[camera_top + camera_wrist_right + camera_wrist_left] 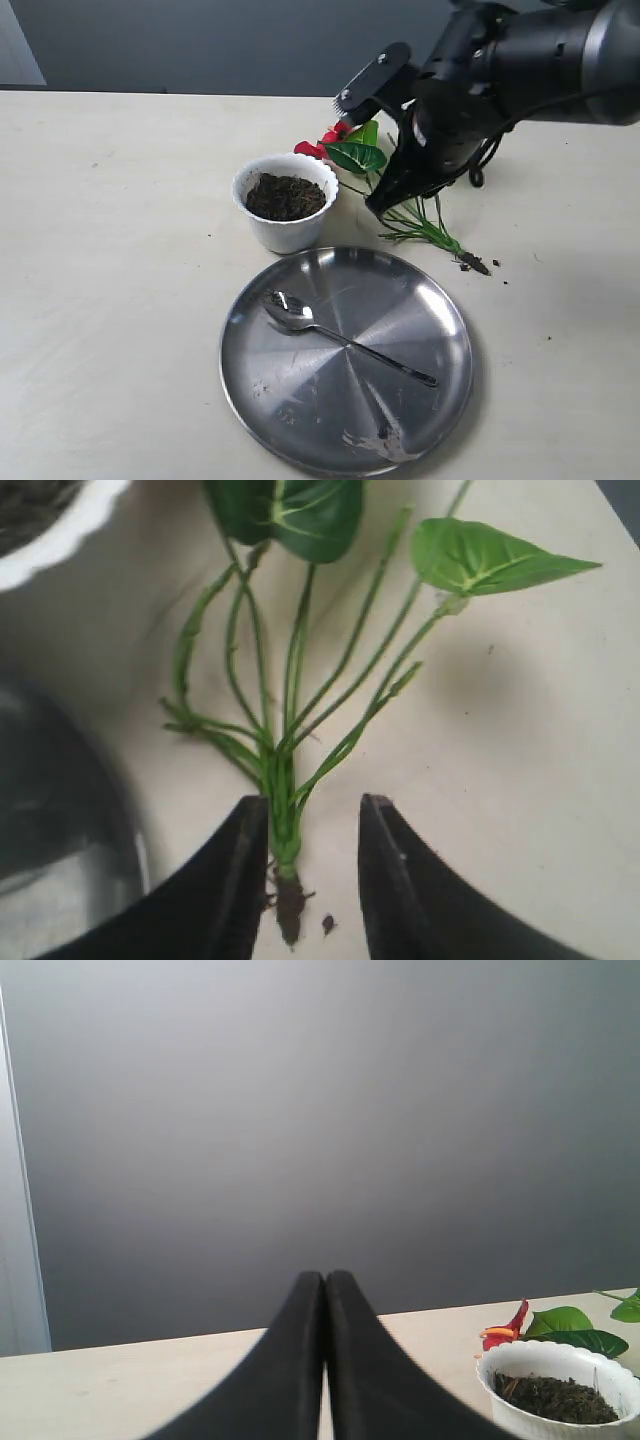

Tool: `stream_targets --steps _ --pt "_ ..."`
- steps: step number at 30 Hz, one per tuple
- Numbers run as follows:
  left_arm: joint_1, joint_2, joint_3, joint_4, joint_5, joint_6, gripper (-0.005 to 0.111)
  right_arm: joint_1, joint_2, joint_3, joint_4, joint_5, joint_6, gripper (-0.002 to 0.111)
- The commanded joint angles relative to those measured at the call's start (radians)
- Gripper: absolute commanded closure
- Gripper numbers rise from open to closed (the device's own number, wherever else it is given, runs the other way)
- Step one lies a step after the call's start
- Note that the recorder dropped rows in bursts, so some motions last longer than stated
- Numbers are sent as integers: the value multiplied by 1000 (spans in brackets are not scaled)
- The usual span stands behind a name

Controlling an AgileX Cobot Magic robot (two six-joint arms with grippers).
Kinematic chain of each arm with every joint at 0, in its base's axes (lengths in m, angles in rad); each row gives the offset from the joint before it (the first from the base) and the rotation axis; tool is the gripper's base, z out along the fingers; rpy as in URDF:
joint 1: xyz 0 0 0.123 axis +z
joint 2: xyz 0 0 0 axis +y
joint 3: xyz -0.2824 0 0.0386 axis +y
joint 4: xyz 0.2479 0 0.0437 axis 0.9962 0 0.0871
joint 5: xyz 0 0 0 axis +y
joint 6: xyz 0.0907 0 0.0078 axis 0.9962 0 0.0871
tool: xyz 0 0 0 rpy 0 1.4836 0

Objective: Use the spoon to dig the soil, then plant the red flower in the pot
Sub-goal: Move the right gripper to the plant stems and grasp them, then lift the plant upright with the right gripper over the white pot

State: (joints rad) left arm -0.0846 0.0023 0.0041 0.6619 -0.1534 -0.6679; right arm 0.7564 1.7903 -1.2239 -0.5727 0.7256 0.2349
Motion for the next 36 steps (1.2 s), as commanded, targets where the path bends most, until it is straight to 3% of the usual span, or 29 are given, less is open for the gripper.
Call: stream_targets --steps 1,3,8,10,25,33,35,36 --pt "-7 -2 -4 -3 -1 -2 106 -112 27 2 116 -145 -67 77" --pt "-7 -2 -4 -3 -1 -2 106 -139 46 0 150 -181 -103 76" --pt "-7 -2 -4 -3 -1 -2 106 -152 88 -4 148 -216 -150 53" --pt "-7 -2 -4 -3 -1 -2 106 -154 105 -18 148 -213 -150 50" --pt "-7 -2 -4 -3 -5 -2 106 -268 251 -29 258 -337 -131 50" --pt "-7 -2 -4 -3 -5 -2 106 -268 288 -29 375 -363 -229 50" --pt "-7 -2 -4 -3 -5 -2 106 -268 288 -29 375 -363 -235 58" --pt "-7 -2 -4 -3 -5 -2 106 -268 288 -29 377 -363 -235 69"
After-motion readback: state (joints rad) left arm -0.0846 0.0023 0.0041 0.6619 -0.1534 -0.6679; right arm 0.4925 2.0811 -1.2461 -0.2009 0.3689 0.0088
